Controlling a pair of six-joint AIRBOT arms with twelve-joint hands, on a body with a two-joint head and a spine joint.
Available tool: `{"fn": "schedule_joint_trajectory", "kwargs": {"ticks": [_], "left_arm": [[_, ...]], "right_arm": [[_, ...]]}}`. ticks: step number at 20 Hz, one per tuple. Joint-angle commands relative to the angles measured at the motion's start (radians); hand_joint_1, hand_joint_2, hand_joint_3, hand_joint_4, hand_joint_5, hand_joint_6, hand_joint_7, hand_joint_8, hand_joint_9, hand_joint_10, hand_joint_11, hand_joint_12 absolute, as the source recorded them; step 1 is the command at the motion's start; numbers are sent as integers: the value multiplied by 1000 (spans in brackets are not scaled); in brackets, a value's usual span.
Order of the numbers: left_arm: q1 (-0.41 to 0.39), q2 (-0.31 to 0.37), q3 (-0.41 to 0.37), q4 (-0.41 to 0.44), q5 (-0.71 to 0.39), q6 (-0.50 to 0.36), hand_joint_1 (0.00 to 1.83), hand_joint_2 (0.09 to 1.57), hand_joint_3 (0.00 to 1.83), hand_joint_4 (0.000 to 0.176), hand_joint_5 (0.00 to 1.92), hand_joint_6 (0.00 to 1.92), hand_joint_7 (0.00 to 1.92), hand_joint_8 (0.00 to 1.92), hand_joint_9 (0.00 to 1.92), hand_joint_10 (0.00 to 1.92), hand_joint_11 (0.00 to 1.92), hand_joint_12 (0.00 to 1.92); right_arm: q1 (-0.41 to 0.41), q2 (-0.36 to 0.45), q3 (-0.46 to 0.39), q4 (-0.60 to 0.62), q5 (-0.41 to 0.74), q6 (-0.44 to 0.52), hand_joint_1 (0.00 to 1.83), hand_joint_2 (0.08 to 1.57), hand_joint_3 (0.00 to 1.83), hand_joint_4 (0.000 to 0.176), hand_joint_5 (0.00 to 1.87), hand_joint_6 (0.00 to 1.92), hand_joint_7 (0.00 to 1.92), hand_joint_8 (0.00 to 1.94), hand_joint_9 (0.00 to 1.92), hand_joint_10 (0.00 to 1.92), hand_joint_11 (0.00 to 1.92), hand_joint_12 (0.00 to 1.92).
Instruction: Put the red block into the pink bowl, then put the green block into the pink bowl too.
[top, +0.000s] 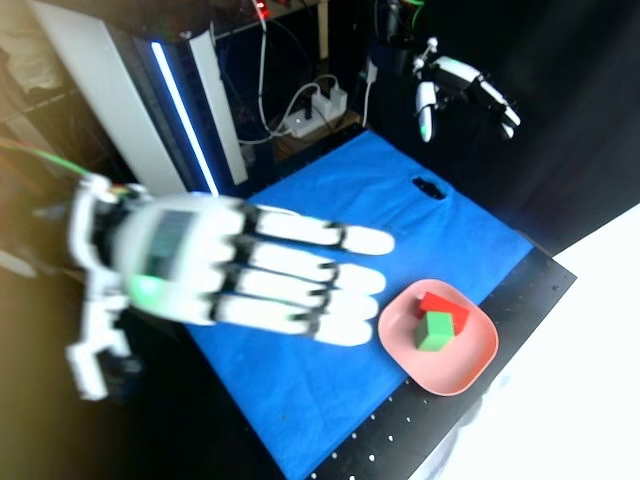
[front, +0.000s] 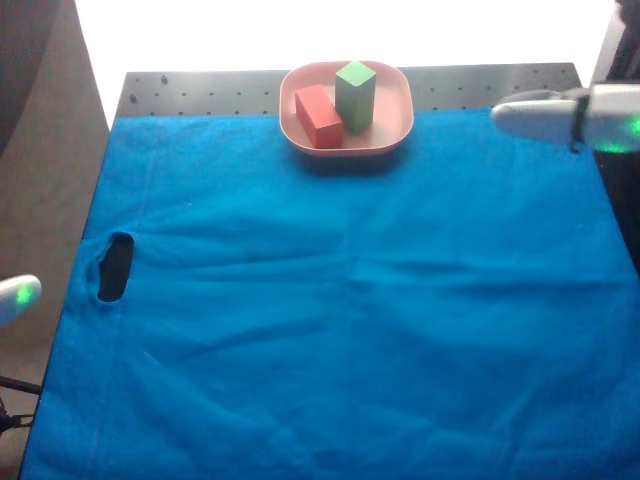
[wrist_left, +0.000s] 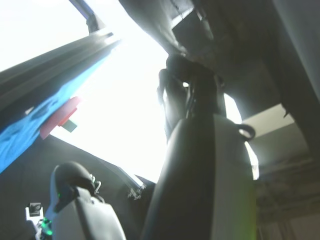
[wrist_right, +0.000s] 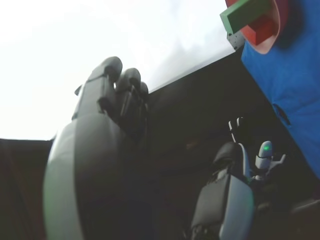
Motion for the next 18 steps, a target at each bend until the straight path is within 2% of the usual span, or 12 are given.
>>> {"fn": "schedule_joint_trajectory", "kwargs": {"ticks": [1,2,3,4,5,6,8,9,12,15,17,18], "left_arm": [[-2,12,2,6,-127,-2,841,828,0,88,243,1,399,1,412,3,11,883],[-2,13,1,12,-127,-1,845,819,0,90,246,3,397,0,411,3,8,882],[-2,13,-1,15,-127,2,845,810,0,78,244,1,402,2,416,4,10,888],[-2,13,-2,17,-127,5,849,808,0,80,242,0,396,0,412,2,1,888],[-2,13,-3,19,-127,6,854,806,0,74,235,0,389,0,409,1,0,889],[-2,13,-4,23,-127,6,854,804,0,70,222,0,375,0,401,0,0,887],[-3,13,-3,34,-127,10,856,801,0,66,213,1,351,0,391,0,0,888],[-7,13,-3,40,-127,10,841,804,0,69,200,0,336,0,382,0,0,852],[-23,14,-5,60,-127,17,812,813,1,106,172,0,292,0,334,0,0,785],[-26,13,-12,64,-128,23,796,818,2,96,165,0,284,0,325,0,0,776],[-27,9,-15,67,-128,25,797,809,0,89,162,0,276,0,326,2,0,775],[-31,7,-16,68,-128,25,800,812,0,97,157,0,266,0,321,0,0,760]], "right_arm": [[-6,7,-12,10,143,-1,579,876,2,51,177,0,289,0,296,0,0,544],[-45,24,-36,22,177,-2,577,880,0,44,173,0,293,0,303,1,0,574],[-77,38,-57,38,210,-8,571,842,0,55,155,0,257,0,278,1,0,533],[-106,46,-76,56,240,-11,563,836,0,47,157,2,232,0,262,0,0,521],[-136,52,-92,71,267,-15,580,838,0,65,160,2,186,2,229,1,0,452],[-161,57,-107,79,285,-15,571,854,2,49,137,1,155,2,197,1,0,375],[-223,72,-146,111,318,-33,556,864,5,63,147,6,170,9,182,2,0,348],[-255,77,-160,132,350,-33,572,855,0,43,147,3,154,2,166,2,0,313],[-311,90,-187,175,408,-33,561,835,0,39,129,0,161,2,154,4,0,257],[-315,92,-189,180,410,-33,544,835,3,16,120,0,174,2,178,9,0,242],[-315,91,-189,181,411,-33,554,831,0,43,110,0,137,0,136,0,0,214],[-315,91,-189,183,411,-33,569,823,0,40,103,0,130,0,130,0,0,183]]}}
